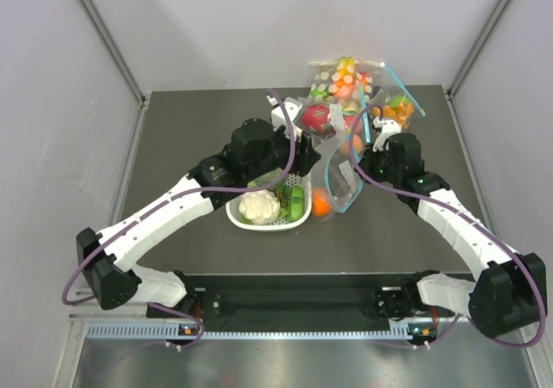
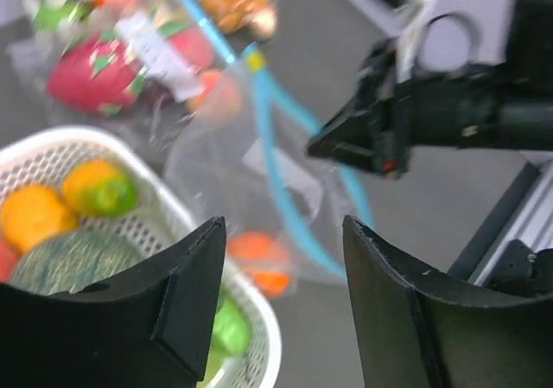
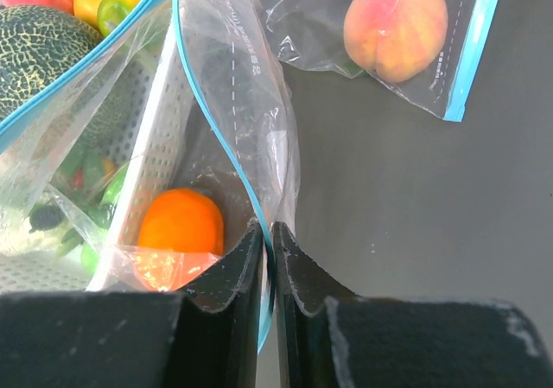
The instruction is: Open the zip-top bag and remove the fake food
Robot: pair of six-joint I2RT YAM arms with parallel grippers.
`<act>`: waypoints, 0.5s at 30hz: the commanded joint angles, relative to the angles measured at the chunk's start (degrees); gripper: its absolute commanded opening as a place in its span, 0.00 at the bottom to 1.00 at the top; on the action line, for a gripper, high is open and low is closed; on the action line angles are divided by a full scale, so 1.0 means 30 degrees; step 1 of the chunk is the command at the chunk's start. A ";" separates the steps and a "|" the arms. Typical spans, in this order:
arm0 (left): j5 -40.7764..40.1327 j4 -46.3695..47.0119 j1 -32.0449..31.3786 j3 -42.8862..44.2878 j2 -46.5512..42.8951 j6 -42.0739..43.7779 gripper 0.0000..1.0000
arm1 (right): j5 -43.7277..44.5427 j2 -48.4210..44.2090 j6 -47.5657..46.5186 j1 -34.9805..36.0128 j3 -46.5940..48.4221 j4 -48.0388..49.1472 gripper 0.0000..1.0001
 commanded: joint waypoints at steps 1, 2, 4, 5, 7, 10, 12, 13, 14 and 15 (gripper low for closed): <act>0.0301 0.1550 -0.1376 0.1921 0.1677 0.1106 0.61 | -0.0128 -0.0545 0.0149 0.0043 0.0601 0.0493 0.10; 0.1114 0.1986 -0.1611 0.2185 0.2062 0.1019 0.61 | -0.0098 -0.0574 0.0149 0.0072 0.0601 0.0493 0.10; 0.1530 0.2341 -0.2110 0.2772 0.3321 0.0785 0.59 | -0.0069 -0.0633 0.0149 0.0072 0.0600 0.0464 0.10; 0.1648 0.2429 -0.2227 0.2948 0.3731 0.0494 0.58 | -0.0040 -0.0662 0.0149 0.0072 0.0601 0.0435 0.10; 0.1854 0.2372 -0.2520 0.3475 0.4958 0.0200 0.57 | 0.0106 -0.0750 0.0120 0.0072 0.0630 0.0289 0.10; 0.1534 0.1934 -0.2726 0.3886 0.6190 0.0023 0.54 | 0.0369 -0.1014 0.0003 0.0043 0.0630 0.0142 0.10; 0.0540 0.1495 -0.2785 0.4179 0.6663 0.0051 0.53 | 0.0458 -0.1190 -0.0027 0.0043 0.0630 -0.0034 0.10; -0.0131 0.1319 -0.2785 0.4209 0.7042 0.0110 0.53 | 0.0488 -0.1248 -0.0085 0.0043 0.0659 -0.0034 0.10; -0.0950 0.1259 -0.2785 0.4238 0.7423 0.0168 0.53 | 0.0488 -0.1394 -0.0056 0.0072 0.0659 -0.0121 0.10; -0.1190 0.1171 -0.2814 0.4297 0.7601 0.0198 0.53 | 0.0459 -0.1424 -0.0056 0.0043 0.0630 -0.0151 0.10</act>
